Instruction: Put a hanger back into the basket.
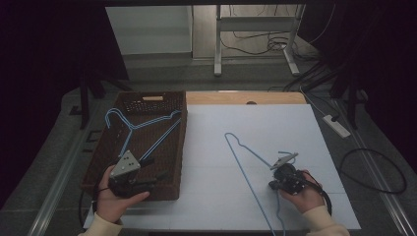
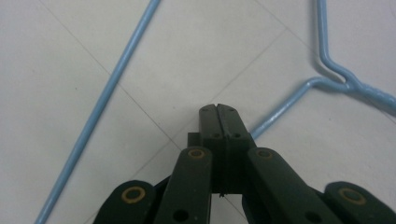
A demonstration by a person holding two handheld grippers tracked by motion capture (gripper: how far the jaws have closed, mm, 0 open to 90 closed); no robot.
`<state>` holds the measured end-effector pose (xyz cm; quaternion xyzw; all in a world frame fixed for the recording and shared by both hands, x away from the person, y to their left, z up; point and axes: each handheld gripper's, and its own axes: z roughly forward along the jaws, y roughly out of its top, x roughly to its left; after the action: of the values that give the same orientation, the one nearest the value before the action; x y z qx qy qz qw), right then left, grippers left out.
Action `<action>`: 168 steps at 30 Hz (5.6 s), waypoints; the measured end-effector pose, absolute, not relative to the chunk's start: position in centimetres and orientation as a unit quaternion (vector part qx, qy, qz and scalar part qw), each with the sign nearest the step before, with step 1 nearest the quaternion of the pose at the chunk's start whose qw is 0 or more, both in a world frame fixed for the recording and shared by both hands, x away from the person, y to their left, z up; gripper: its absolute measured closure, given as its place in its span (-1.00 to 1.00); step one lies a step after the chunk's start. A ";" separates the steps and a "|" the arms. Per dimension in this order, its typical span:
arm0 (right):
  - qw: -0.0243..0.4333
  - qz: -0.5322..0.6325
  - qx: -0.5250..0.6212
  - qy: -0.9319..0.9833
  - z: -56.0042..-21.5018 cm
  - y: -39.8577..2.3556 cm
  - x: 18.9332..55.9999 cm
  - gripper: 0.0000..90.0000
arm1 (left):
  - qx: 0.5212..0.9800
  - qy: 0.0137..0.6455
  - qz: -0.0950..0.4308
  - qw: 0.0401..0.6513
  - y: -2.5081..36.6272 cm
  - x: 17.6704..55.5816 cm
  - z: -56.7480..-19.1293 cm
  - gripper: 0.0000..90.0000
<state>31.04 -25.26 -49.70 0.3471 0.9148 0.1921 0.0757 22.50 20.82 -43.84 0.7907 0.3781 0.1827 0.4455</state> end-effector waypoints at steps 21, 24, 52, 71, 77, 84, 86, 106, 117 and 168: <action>0.129 0.254 0.368 0.885 -48.9 -20.3 41.1 1.00 | 0.791 0.377 0.182 0.446 20.9 22.5 -43.9 -0.19; 0.117 0.260 0.368 0.885 -49.3 -19.7 42.3 1.00 | 0.791 0.376 0.183 0.446 20.9 22.5 -43.9 -0.19; 0.085 0.276 0.375 0.881 -51.1 -16.3 45.6 1.00 | 0.793 0.377 0.183 0.442 20.9 22.6 -44.1 -0.19; 0.028 0.289 0.305 0.907 -51.5 -11.5 42.7 1.00 | 0.797 0.375 0.180 0.439 20.7 22.7 -44.3 -0.19; 0.055 0.310 0.305 0.899 -49.2 -13.9 41.7 1.00 | 0.796 0.377 0.178 0.439 20.8 22.7 -44.4 -0.19; 0.106 0.303 0.329 0.888 -46.5 -19.2 37.5 1.00 | 0.796 0.378 0.176 0.438 20.7 22.8 -44.5 -0.19; 0.109 0.297 0.334 0.888 -46.6 -19.9 36.8 1.00 | 0.796 0.378 0.176 0.438 20.6 22.7 -44.5 -0.19; 0.105 0.183 0.444 0.871 -49.0 -23.5 31.6 0.27 | 0.800 0.364 0.172 0.445 20.3 23.2 -44.2 -0.19; 0.077 0.098 0.493 0.861 -49.3 -21.0 33.4 0.79 | 0.802 0.354 0.170 0.451 20.2 23.6 -43.9 -0.19; 0.130 0.290 0.270 0.909 -46.6 -24.0 31.8 0.95 | 0.829 0.322 0.152 0.431 14.9 23.8 -43.0 -0.21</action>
<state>31.83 -24.04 -46.58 0.2704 0.9089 0.2895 0.1298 23.78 14.90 -43.03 0.8292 0.3219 0.1522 0.4308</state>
